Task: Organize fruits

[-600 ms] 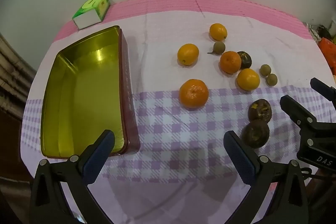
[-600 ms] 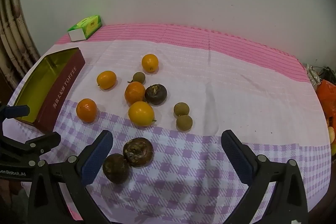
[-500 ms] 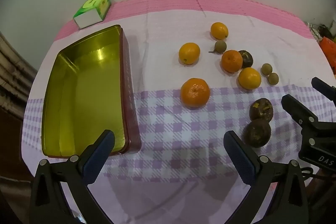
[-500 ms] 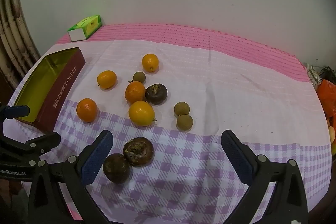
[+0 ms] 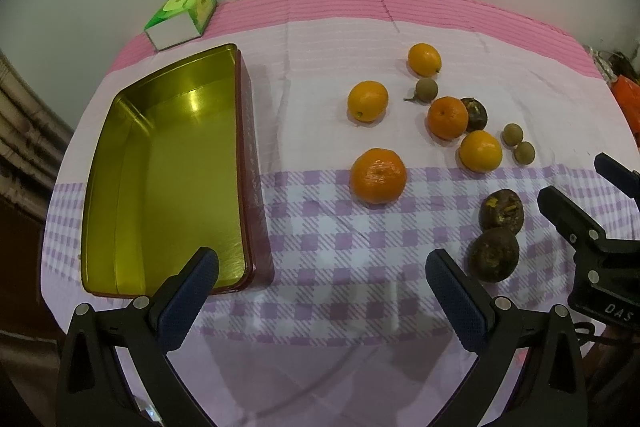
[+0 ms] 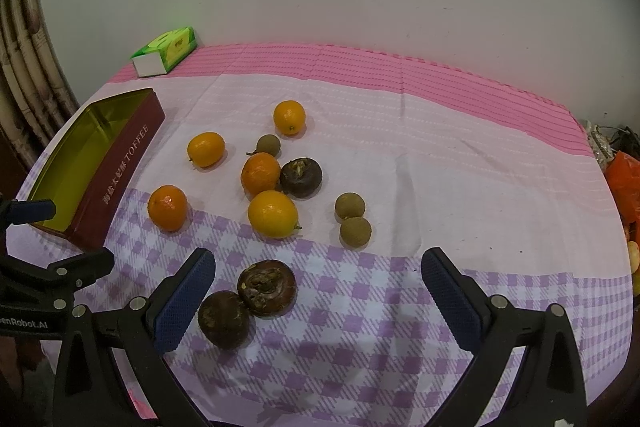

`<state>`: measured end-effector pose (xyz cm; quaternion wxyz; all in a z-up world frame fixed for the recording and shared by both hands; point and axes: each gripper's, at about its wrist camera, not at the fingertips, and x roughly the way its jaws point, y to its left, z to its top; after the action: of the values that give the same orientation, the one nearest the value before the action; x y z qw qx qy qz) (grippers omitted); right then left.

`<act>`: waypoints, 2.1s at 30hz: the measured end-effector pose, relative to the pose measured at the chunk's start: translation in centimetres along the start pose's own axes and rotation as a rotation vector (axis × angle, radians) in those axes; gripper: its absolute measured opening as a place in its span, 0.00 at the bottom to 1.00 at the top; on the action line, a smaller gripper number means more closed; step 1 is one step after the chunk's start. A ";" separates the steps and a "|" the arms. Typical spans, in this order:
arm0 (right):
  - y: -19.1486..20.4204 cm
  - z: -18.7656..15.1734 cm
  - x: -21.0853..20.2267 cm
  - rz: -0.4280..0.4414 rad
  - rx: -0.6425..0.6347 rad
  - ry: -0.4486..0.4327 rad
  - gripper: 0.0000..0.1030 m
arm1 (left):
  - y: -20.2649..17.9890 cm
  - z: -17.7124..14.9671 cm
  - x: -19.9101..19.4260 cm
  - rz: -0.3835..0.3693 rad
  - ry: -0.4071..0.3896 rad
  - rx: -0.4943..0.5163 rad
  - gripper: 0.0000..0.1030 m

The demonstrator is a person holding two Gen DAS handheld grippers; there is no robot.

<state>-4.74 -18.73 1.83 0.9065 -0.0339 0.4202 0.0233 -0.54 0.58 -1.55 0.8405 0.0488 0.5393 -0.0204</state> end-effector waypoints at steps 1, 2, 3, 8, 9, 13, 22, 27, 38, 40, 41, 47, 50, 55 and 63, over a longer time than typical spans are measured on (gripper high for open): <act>0.0 0.0 0.0 0.000 0.001 0.000 0.99 | 0.1 0.0 0.0 0.002 0.002 -0.002 1.00; 0.0 -0.1 -0.1 0.000 0.001 -0.001 0.99 | 0.2 0.0 0.0 0.000 0.003 -0.005 1.00; -0.1 0.0 0.0 0.000 0.001 0.000 0.99 | 0.3 0.0 0.1 -0.001 0.003 -0.007 1.00; 0.2 -0.1 -0.1 0.004 0.006 0.001 0.99 | 0.5 0.0 0.0 0.000 0.003 -0.011 1.00; 0.1 -0.1 -0.1 0.002 0.002 0.001 0.99 | 0.5 0.0 0.0 -0.001 0.002 -0.012 1.00; 0.5 -0.1 0.1 0.001 0.003 -0.001 0.99 | 0.6 0.0 -0.1 -0.002 -0.001 -0.009 1.00; 0.4 -0.1 0.0 0.002 0.006 -0.010 0.99 | 0.4 0.1 -0.1 -0.003 -0.001 -0.006 1.00; 0.4 -0.1 0.0 0.005 0.008 -0.020 0.99 | 0.1 0.1 -0.1 -0.001 -0.004 -0.001 1.00; 0.0 -0.1 0.2 0.006 0.017 -0.014 0.98 | 0.0 0.0 -0.1 -0.001 -0.004 0.003 1.00; -0.2 -0.2 0.2 0.000 0.014 -0.013 0.98 | 0.0 -0.1 -0.1 -0.004 -0.005 0.004 1.00; -0.2 -0.2 0.3 -0.004 0.013 -0.010 0.98 | 0.0 -0.1 -0.1 -0.002 -0.005 0.004 1.00; -1.1 -0.3 0.9 -0.042 0.005 0.014 0.98 | -0.1 -0.1 0.1 -0.014 -0.004 0.011 1.00; -1.7 -0.2 1.2 -0.053 0.006 0.018 0.95 | -0.2 -0.1 0.1 -0.019 -0.005 0.013 1.00; -2.8 0.1 2.0 -0.045 0.027 0.050 0.89 | -0.2 0.0 0.2 -0.028 -0.007 0.015 1.00; -3.8 0.3 4.2 -0.019 0.025 0.045 0.72 | -0.2 0.2 0.2 -0.040 -0.019 0.016 1.00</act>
<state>-1.53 -22.42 -1.02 0.8974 -0.0270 0.4404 0.0083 -0.27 0.39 -1.61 0.8445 0.0447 0.5320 -0.0422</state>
